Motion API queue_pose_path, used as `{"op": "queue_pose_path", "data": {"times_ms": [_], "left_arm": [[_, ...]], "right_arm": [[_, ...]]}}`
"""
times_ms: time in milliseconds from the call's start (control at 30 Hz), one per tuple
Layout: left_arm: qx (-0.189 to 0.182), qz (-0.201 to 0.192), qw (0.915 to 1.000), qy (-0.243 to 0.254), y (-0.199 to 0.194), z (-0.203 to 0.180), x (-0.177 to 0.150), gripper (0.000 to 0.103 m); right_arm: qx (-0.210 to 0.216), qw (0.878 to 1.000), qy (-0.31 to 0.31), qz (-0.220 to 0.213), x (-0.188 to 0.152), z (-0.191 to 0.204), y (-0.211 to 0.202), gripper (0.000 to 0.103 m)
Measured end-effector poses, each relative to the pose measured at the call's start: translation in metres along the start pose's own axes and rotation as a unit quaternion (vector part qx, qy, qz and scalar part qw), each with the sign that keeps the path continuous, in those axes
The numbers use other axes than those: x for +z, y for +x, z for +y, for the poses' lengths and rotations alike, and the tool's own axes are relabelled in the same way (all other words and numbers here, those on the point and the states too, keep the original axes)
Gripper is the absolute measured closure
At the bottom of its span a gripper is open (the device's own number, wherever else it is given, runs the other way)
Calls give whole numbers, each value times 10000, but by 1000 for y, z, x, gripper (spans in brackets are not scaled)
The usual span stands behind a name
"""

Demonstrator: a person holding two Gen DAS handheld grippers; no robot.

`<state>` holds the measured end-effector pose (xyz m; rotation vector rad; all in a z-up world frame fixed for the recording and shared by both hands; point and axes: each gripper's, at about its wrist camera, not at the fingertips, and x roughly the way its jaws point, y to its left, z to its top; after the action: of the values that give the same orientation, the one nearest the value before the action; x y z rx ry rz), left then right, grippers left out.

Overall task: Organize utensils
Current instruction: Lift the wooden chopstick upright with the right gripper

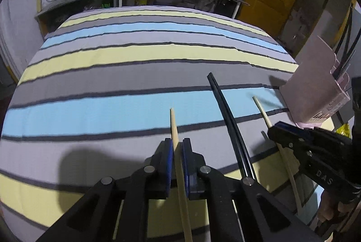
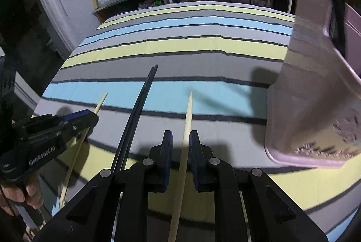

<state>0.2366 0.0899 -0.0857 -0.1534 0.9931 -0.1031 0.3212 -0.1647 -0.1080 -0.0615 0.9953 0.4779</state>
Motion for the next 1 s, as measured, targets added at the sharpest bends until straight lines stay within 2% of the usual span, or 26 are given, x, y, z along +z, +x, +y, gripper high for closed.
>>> {"op": "queue_pose_path", "data": {"times_ms": [100, 300, 533, 733, 1000], "left_arm": [[54, -24, 9999, 140, 3, -2, 4, 95], [96, -43, 9999, 108, 8, -3, 10, 95], [200, -6, 9997, 115, 11, -4, 16, 97], [111, -66, 9999, 36, 1, -3, 16, 98], [-39, -452, 9989, 100, -43, -13, 18, 98]], "right_arm": [[-25, 10000, 8, -6, 6, 0, 6, 87], [-95, 10000, -9, -4, 15, 3, 14, 88], [-84, 9999, -59, 38, 21, 2, 16, 97], [89, 9998, -110, -126, 20, 7, -4, 97], [281, 9980, -243, -505, 21, 18, -46, 97]]}}
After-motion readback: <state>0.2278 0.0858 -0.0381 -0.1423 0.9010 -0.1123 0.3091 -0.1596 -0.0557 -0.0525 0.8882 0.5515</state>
